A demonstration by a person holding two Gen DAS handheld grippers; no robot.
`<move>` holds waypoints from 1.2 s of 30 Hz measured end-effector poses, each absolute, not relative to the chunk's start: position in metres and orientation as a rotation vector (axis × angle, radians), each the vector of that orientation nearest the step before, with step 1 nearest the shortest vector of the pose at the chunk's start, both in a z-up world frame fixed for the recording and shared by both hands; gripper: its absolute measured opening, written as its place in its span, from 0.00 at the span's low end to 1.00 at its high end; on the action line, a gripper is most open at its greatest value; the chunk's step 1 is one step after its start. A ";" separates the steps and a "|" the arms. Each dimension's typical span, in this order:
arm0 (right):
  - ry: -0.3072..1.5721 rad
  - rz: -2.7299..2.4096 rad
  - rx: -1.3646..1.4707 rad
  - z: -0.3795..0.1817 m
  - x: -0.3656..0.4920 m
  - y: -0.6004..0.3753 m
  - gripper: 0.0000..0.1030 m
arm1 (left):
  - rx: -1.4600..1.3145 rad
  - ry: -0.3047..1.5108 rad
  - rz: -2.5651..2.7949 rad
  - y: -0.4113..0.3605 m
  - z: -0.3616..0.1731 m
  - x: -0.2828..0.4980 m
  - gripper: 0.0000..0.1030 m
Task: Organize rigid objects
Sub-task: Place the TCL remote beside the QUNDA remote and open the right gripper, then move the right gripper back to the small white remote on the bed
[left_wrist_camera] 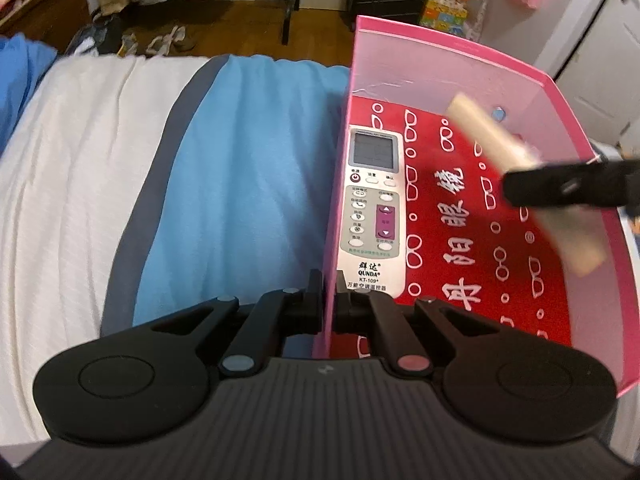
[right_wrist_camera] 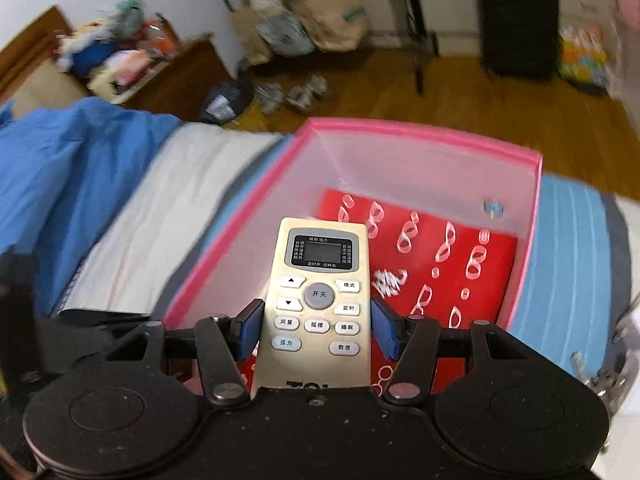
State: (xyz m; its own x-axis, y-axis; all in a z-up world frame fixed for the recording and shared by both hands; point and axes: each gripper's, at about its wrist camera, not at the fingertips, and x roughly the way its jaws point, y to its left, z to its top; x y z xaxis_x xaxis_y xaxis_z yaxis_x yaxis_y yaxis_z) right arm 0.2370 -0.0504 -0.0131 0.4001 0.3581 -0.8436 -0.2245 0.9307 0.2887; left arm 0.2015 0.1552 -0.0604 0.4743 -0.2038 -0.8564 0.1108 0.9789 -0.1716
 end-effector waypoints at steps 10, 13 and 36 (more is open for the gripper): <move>1.154 0.208 0.155 -0.049 0.262 -0.031 0.60 | -0.086 1.051 -0.199 0.154 -0.059 0.198 0.03; 1.207 0.117 0.095 -0.061 0.270 -0.029 0.60 | -0.107 1.048 -0.204 0.157 -0.059 0.198 0.05; 1.125 0.317 0.289 0.018 0.217 -0.058 0.62 | -0.097 1.039 -0.209 0.156 -0.059 0.198 0.05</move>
State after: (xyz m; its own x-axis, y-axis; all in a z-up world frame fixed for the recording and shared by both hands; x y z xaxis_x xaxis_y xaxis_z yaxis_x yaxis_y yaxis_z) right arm 0.2169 -0.0585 0.0177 0.3954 0.3895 -0.8318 -0.1022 0.9186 0.3816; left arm 0.1976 0.1562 -0.0591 0.4894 -0.2173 -0.8446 0.1258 0.9759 -0.1783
